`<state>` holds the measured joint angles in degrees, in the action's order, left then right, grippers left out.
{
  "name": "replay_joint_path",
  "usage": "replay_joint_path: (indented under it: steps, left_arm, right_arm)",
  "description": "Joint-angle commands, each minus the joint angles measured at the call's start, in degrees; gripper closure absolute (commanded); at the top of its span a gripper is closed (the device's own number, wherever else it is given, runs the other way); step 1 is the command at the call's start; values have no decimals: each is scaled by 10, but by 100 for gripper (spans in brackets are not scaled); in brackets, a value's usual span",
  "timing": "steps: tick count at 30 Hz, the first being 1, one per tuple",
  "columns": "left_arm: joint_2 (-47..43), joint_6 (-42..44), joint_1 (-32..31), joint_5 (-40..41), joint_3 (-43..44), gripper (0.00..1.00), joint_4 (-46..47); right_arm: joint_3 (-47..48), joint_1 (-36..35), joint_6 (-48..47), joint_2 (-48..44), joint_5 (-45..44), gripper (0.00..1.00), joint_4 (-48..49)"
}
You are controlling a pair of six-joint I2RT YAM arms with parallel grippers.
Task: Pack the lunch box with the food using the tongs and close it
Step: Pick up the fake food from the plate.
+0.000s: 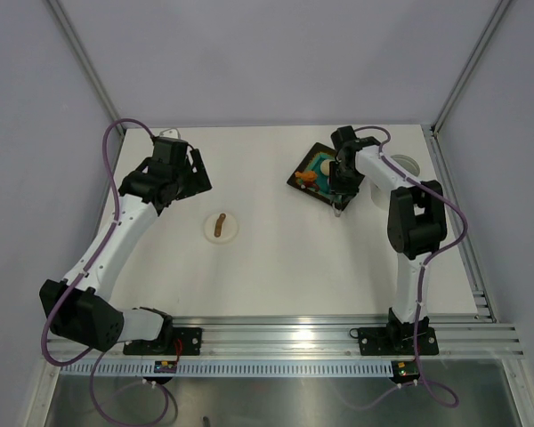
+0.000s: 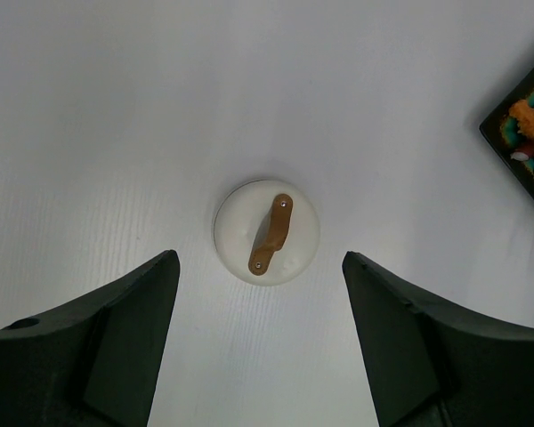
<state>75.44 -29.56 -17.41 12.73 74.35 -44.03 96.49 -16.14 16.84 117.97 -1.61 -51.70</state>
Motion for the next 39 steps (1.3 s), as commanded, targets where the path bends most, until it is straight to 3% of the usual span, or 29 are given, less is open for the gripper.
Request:
replay_joint_path:
  steps: [1, 31, 36, 39]
  left_arm:
    - [0, 6, 4, 6, 18, 22, 16]
    - [-15, 2, 6, 7, 18, 22, 9]
    - [-18, 3, 7, 5, 20, 22, 8]
    - [-20, 3, 6, 6, 20, 22, 7]
  right_arm:
    - [34, -10, -14, 11, 10, 58, 4]
    - [163, -13, 0, 99, -29, 50, -27]
    - [186, -13, -1, 114, -33, 51, -35]
    - [194, -13, -1, 116, -31, 57, -38]
